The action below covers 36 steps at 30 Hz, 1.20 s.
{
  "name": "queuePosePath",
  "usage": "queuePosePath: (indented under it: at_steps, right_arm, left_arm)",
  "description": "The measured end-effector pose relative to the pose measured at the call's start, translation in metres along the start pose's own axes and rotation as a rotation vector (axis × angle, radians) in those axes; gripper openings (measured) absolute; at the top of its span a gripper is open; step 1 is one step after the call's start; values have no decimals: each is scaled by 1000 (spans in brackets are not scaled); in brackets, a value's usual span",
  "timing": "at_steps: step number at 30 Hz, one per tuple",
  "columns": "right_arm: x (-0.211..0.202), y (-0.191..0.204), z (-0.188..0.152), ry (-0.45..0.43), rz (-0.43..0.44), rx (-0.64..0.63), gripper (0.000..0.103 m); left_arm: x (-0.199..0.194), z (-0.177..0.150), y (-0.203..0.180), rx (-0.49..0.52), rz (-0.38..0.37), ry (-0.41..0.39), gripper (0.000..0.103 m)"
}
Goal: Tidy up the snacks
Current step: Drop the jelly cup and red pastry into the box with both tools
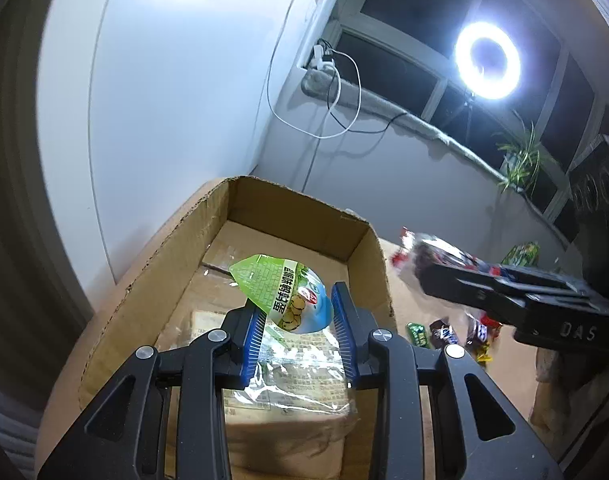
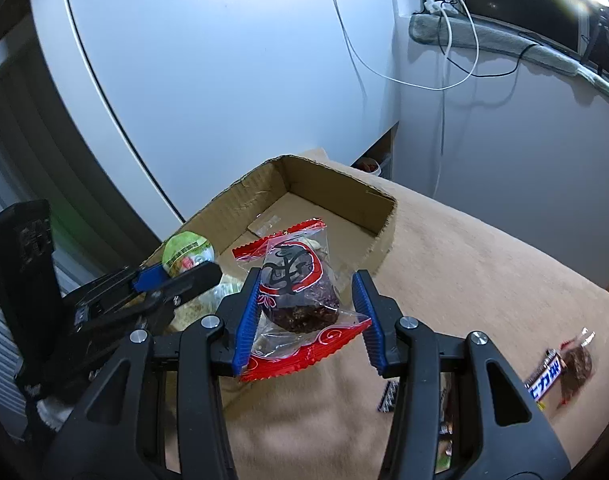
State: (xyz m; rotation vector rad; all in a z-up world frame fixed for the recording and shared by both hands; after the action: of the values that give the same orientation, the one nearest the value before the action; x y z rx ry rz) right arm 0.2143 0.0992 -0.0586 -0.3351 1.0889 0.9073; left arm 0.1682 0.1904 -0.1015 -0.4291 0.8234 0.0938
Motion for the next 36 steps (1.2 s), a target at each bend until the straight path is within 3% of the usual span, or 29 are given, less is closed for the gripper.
queuePosePath:
  at_steps: [13, 15, 16, 17, 18, 19, 29, 36]
  right_arm:
    - [30, 7, 19, 36, -10, 7, 48]
    - [31, 7, 19, 38, -17, 9, 59]
    - [30, 6, 19, 32, -20, 14, 72]
    - [28, 6, 20, 22, -22, 18, 75]
    - [25, 5, 20, 16, -23, 21, 75]
    - [24, 5, 20, 13, -21, 24, 75]
    - [4, -2, 13, -15, -37, 30, 75]
    - [-40, -21, -7, -57, -60, 45, 75]
  left_arm:
    - [-1, 2, 16, -38, 3, 7, 32]
    - [-2, 2, 17, -44, 10, 5, 32]
    - [-2, 2, 19, -48, 14, 7, 34]
    - [-3, 3, 19, -56, 14, 10, 45]
    - [-4, 3, 20, -63, 14, 7, 54]
    - [-5, 3, 21, -67, 17, 1, 56]
    - [-12, 3, 20, -66, 8, -24, 56]
    - [-34, 4, -1, -21, -22, -81, 56]
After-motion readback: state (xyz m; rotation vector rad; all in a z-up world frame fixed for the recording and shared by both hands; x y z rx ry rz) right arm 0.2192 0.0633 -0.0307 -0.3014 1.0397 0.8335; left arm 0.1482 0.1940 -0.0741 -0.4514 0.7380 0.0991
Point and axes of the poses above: each gripper's, at about its wrist camera, not at the fingertips, and x roughly the way its jaws point, y to its left, z to its top, the point moved 9 cm from there along x, roughly the way its jaws point, and after that the axes turned 14 degrees about y, right-handed, at the moved point
